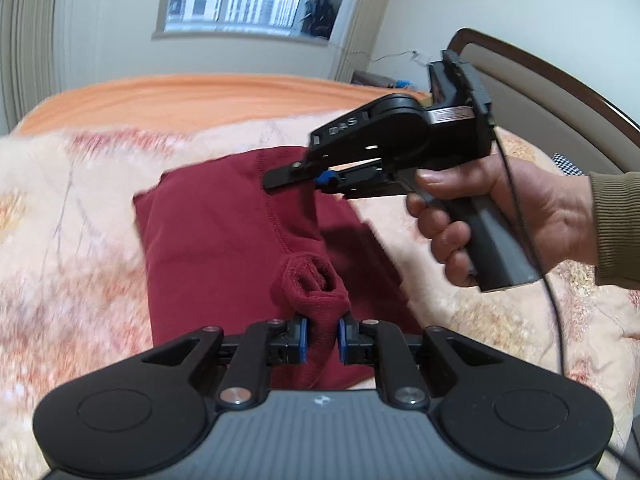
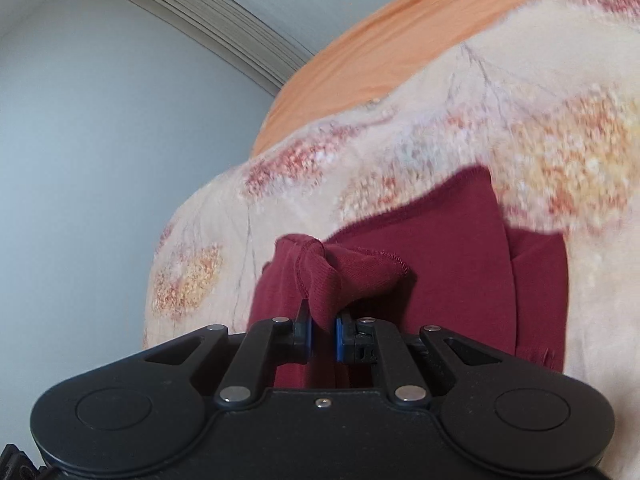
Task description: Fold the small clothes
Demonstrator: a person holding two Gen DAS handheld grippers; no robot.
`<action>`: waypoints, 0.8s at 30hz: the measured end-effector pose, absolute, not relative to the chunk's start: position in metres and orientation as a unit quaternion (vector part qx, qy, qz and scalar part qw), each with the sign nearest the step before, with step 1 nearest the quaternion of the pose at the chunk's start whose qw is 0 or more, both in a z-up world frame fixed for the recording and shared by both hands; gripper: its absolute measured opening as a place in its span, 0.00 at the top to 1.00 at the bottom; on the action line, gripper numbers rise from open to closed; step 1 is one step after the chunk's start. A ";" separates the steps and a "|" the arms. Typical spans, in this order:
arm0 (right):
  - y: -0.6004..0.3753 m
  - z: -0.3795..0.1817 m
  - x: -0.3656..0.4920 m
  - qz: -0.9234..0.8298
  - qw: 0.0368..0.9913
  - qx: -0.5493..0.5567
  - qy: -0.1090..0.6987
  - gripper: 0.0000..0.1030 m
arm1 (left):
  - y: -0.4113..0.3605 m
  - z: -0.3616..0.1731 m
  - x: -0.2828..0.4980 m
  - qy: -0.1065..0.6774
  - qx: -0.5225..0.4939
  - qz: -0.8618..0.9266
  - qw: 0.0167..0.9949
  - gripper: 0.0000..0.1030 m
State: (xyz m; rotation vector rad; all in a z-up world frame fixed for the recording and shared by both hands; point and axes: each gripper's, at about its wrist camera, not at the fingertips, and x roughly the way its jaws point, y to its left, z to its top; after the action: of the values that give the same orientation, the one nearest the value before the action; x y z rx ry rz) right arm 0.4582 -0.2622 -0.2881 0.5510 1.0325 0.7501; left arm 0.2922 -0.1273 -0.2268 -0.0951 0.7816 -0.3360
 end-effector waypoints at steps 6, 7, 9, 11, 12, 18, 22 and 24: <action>-0.287 -0.270 0.483 0.365 0.782 0.223 0.453 0.89 | -0.168 -0.222 0.313 0.350 -0.029 -0.192 0.917 0.86; -0.292 -0.274 0.487 0.358 0.782 0.217 0.462 0.89 | -0.175 -0.226 0.317 0.350 -0.026 -0.195 0.916 0.86; -0.302 -0.288 0.493 0.339 0.779 0.211 0.483 0.89 | -0.192 -0.237 0.322 0.352 -0.012 -0.200 0.914 0.86; -0.312 -0.306 0.500 0.315 0.772 0.215 0.509 0.89 | -0.210 -0.252 0.325 0.355 0.016 -0.209 0.911 0.86; -0.318 -0.315 0.502 0.304 0.769 0.220 0.518 0.89 | -0.220 -0.260 0.325 0.356 0.036 -0.214 0.909 0.86; -0.330 -0.332 0.507 0.292 0.752 0.273 0.524 0.88 | -0.261 -0.298 0.317 0.340 0.170 -0.229 0.896 0.86; -0.330 -0.334 0.512 0.291 0.755 0.263 0.525 0.88 | -0.273 -0.315 0.314 0.329 0.238 -0.241 0.882 0.86; -0.331 -0.342 0.514 0.281 0.751 0.260 0.538 0.88 | -0.283 -0.325 0.307 0.325 0.268 -0.251 0.872 0.86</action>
State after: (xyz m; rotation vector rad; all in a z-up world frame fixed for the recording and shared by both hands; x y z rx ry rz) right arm 0.5142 -0.3314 -0.3417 0.5677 1.1749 0.6137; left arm 0.3069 -0.2827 -0.3249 0.5593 0.6796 -0.5245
